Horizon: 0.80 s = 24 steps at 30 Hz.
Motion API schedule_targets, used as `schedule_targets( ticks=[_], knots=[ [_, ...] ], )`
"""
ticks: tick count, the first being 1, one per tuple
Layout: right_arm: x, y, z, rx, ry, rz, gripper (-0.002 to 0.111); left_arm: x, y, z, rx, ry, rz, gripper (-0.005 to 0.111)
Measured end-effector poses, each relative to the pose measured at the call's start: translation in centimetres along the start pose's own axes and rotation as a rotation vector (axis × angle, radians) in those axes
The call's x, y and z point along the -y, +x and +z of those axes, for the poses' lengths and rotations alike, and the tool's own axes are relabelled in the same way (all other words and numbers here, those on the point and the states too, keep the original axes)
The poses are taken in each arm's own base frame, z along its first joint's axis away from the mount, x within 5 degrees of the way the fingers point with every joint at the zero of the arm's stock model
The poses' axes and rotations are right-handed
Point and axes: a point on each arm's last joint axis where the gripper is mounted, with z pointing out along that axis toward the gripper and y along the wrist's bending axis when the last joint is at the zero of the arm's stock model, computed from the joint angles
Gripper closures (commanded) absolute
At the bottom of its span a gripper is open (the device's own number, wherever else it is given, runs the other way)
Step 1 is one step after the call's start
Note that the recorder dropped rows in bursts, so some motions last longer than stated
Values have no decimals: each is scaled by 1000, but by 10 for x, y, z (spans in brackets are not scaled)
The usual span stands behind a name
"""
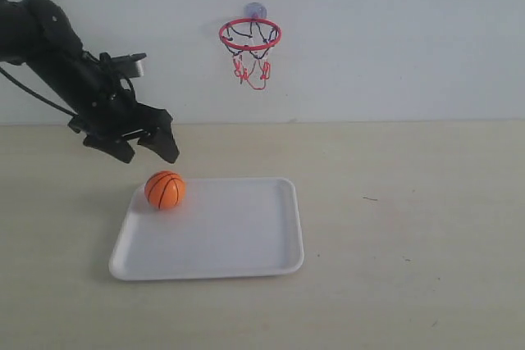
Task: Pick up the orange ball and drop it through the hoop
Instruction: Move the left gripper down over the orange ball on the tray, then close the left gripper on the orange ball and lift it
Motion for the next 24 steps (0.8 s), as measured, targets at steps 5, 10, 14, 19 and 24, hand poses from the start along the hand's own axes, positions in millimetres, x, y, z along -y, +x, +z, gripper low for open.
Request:
schedule_targets(
  ticks=[5,10,14,19,24],
  knots=[
    [0,0,0,0,0,0,108,9,1,20,-29,-1,74,27],
    [0,0,0,0,0,0,108,13,1,33,-37,-51,131,27],
    [0,0,0,0,0,0,108,9,1,35,-37,-83,137,27],
    [0,0,0,0,0,0,108,6,4,46,-67,-78,132,27],
    [0,0,0,-2,0,0,108,5,10,55,-113,-66,126,27]
  ],
)
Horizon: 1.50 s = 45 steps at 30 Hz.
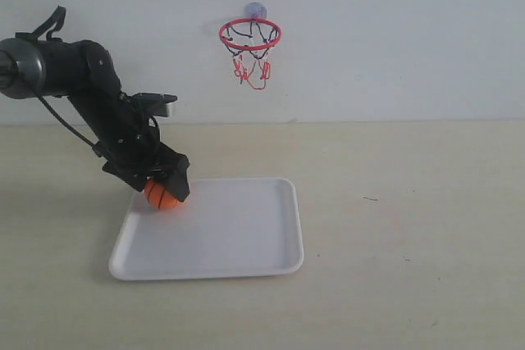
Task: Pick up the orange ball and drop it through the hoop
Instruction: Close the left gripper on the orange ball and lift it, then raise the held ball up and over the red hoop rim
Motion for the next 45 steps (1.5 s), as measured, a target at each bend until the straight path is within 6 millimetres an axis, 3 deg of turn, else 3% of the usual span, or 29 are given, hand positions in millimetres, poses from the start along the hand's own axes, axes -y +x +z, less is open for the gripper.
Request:
schedule_targets(
  ticks=[6,11,15,21,29,35,42,45],
  knots=[
    [0,0,0,0,0,0,108,1,0,1,-6,3,7,30],
    [0,0,0,0,0,0,108,1,0,1,-4,2,7,40],
    [0,0,0,0,0,0,108,1,0,1,-3,1,7,58],
    [0,0,0,0,0,0,108,1,0,1,-1,1,12,102],
    [0,0,0,0,1,-2,108,3,-4,-6,62,72,63,103],
    [0,0,0,0,1,-2,108,-7,-24,-40,320,247,-13,103],
    [0,0,0,0,1,-2,108,-8,-70,-114,626,280,44,103],
    [0,0,0,0,1,-2,108,-3,-87,-133,711,276,66,103]
  ],
)
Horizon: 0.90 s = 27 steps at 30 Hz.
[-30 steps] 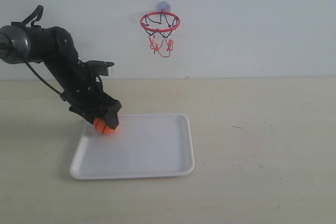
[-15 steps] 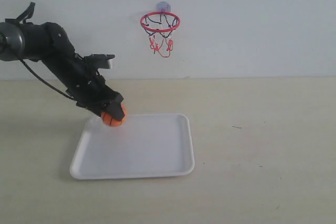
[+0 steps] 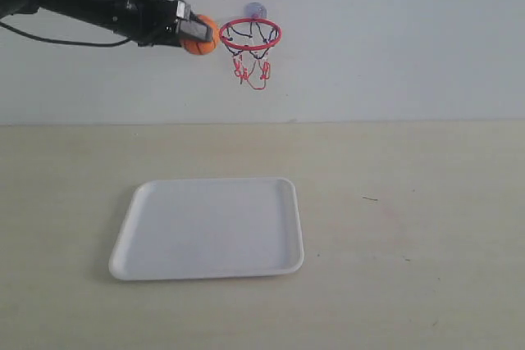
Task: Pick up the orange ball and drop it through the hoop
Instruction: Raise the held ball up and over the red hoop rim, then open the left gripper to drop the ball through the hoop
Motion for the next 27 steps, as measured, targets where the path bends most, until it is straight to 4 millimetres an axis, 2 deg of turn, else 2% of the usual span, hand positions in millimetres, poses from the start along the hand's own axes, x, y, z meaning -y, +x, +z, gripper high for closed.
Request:
schedule_targets(
  ticks=[2,7,9,11,16,19,27],
  knots=[
    [0,0,0,0,0,0,108,2,-12,0,52,16,0,103],
    [0,0,0,0,0,0,108,-1,-22,7,148,43,-39,103],
    [0,0,0,0,0,0,108,-2,-22,12,166,50,-50,103],
    [0,0,0,0,0,0,108,0,-19,25,195,58,-66,103],
    [0,0,0,0,0,0,108,23,-22,49,254,60,-27,103],
    [0,0,0,0,0,0,108,16,-14,60,251,45,-40,103],
    [0,0,0,0,0,0,108,13,-12,65,293,58,-42,102]
  ],
)
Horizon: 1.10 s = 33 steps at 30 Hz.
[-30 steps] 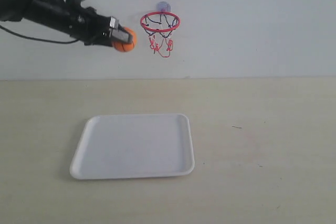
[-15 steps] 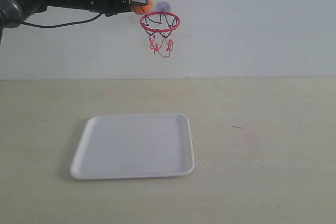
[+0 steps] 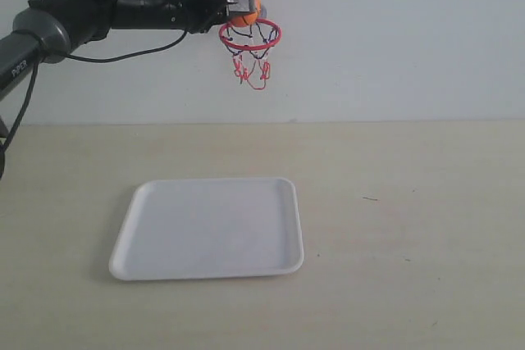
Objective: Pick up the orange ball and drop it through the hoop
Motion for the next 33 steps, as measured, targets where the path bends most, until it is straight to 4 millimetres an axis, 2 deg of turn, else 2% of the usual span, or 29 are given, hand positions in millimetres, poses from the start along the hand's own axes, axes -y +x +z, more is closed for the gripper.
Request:
schedule_targets(
  ticks=[4,9,11,13,23,26,28,31,33],
  knots=[
    [0,0,0,0,0,0,108,0,0,0,1,1,3,87],
    [0,0,0,0,0,0,108,1,-1,0,14,15,-3,48],
    [0,0,0,0,0,0,108,2,-1,0,16,17,-1,39],
    [0,0,0,0,0,0,108,2,-1,0,16,20,2,35],
    [0,0,0,0,0,0,108,-2,-2,-2,16,16,-1,36],
    [0,0,0,0,0,0,108,-2,0,-4,-14,30,10,40],
    [0,0,0,0,0,0,108,-3,2,-8,-54,57,15,54],
    [0,0,0,0,0,0,108,-10,2,-19,-111,95,-3,86],
    [0,0,0,0,0,0,108,-18,3,-28,-151,115,-47,102]
  ],
)
